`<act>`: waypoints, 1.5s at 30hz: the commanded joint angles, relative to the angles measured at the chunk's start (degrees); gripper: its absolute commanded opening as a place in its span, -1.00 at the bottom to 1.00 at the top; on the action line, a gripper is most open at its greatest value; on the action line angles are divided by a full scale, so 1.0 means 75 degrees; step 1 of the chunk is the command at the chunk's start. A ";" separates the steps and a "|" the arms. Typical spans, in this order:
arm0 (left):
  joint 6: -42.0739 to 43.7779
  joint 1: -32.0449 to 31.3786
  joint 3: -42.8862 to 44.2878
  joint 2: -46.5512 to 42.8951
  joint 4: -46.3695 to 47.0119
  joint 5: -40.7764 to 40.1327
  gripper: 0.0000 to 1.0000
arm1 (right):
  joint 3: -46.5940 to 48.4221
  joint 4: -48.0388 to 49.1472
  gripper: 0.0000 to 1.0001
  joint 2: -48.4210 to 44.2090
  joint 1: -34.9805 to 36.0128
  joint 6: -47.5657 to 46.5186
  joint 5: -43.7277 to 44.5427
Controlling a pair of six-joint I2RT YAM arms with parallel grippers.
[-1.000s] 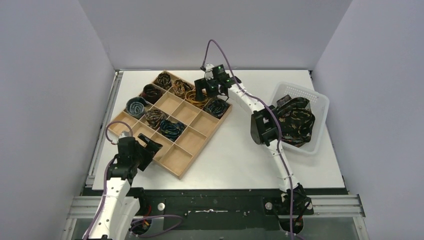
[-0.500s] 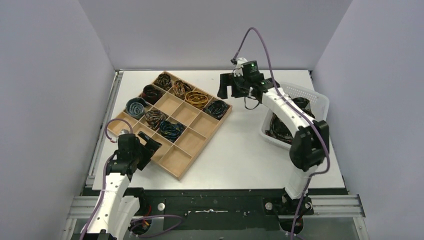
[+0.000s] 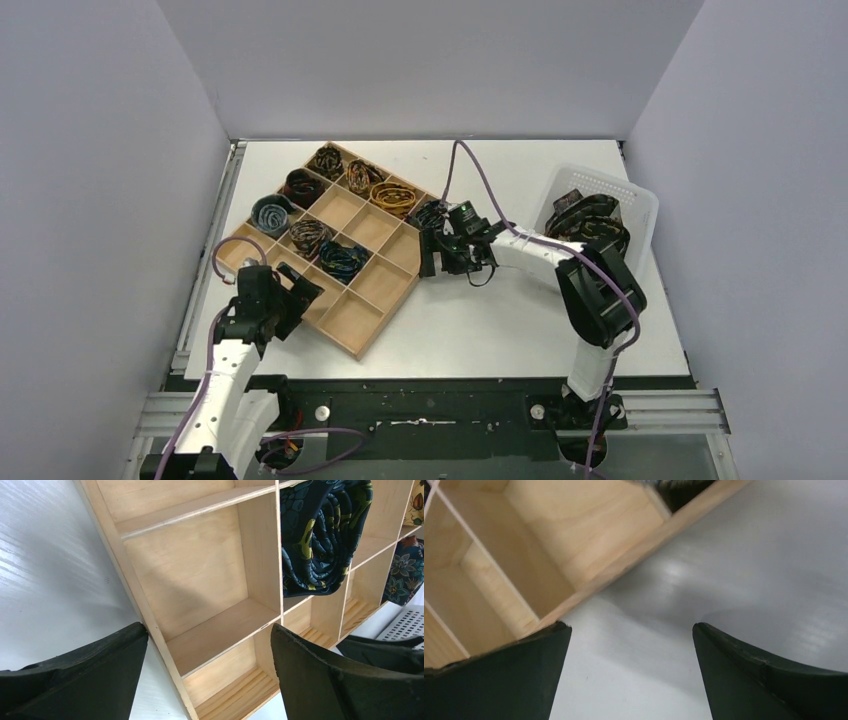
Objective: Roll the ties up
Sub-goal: Move the storage box to the corner of the board.
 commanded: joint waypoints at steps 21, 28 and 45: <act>-0.0452 -0.0789 -0.1439 0.0984 0.4255 0.2199 0.62 | 0.6207 -0.1024 1.00 0.4096 -0.0564 -0.0951 -0.0227; -0.0948 -0.1816 -0.1533 0.1546 0.4914 0.1539 0.56 | 0.6219 -0.0827 1.00 0.4186 -0.0675 -0.0945 -0.0495; -0.0572 -0.1914 -0.0561 -0.1603 0.1190 0.0221 0.53 | 0.4722 -0.0662 1.00 0.2273 -0.0357 -0.0968 -0.0257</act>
